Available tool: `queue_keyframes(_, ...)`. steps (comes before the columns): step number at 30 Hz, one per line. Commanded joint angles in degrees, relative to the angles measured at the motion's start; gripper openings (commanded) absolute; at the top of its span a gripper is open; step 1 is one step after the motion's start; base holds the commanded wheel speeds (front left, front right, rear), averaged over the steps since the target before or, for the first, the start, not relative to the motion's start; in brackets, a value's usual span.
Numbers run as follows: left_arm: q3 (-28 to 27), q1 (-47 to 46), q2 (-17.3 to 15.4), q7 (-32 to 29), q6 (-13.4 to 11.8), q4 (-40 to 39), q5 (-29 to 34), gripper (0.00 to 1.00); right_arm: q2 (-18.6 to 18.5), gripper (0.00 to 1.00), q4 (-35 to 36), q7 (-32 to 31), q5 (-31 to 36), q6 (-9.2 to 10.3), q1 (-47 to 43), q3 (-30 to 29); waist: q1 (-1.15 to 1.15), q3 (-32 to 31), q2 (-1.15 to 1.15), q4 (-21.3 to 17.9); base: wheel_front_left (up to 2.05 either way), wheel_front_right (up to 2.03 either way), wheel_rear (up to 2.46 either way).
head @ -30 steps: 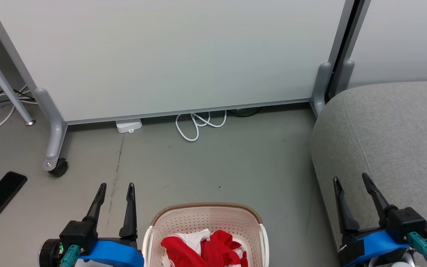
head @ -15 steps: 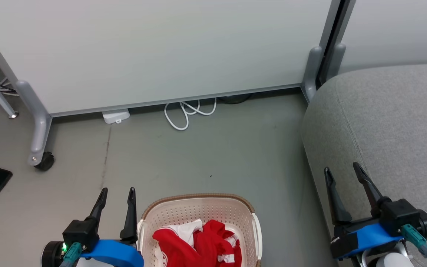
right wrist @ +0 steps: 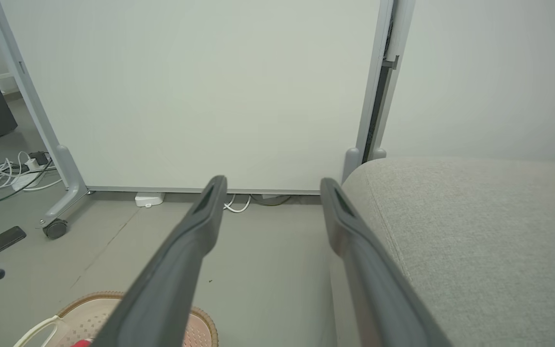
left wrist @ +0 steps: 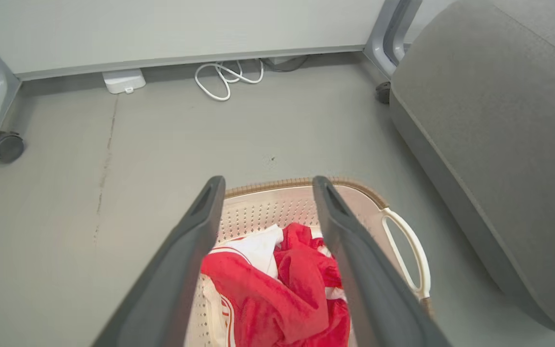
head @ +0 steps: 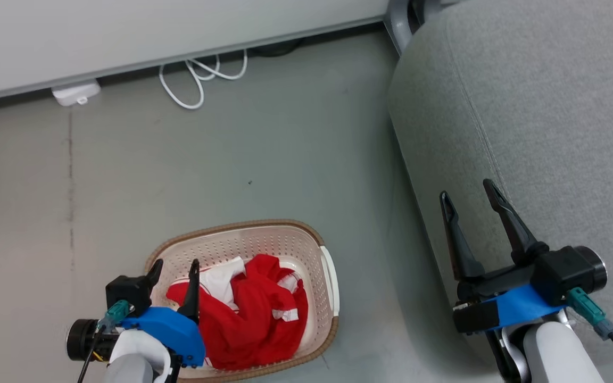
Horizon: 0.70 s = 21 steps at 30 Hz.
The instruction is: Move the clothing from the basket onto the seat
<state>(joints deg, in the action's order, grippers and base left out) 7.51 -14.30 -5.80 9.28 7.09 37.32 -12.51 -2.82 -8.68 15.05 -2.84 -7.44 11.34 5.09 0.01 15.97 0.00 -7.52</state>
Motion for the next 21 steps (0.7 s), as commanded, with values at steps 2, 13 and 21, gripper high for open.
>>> queue_keyframes(2,1.6,-2.63,-1.03,-0.47,0.28,1.66,0.75,1.0,-0.12,1.0,0.92,0.19,-0.89,-0.06,1.8,0.47,-0.01,5.69,0.0,-4.13,0.0,0.0,0.0)
queue_keyframes(13,9.86,-9.5,-5.12,-2.6,0.39,10.07,0.25,1.0,-0.11,1.0,2.82,0.19,-3.84,-0.06,5.57,2.29,-0.01,14.03,0.0,-8.6,0.0,0.0,0.0)
queue_keyframes(21,12.8,-15.46,-7.63,-6.36,0.4,14.9,-2.39,1.0,-0.11,1.0,4.37,0.19,-5.89,-0.06,7.46,2.87,-0.01,20.63,0.0,-11.39,0.0,0.0,0.0)
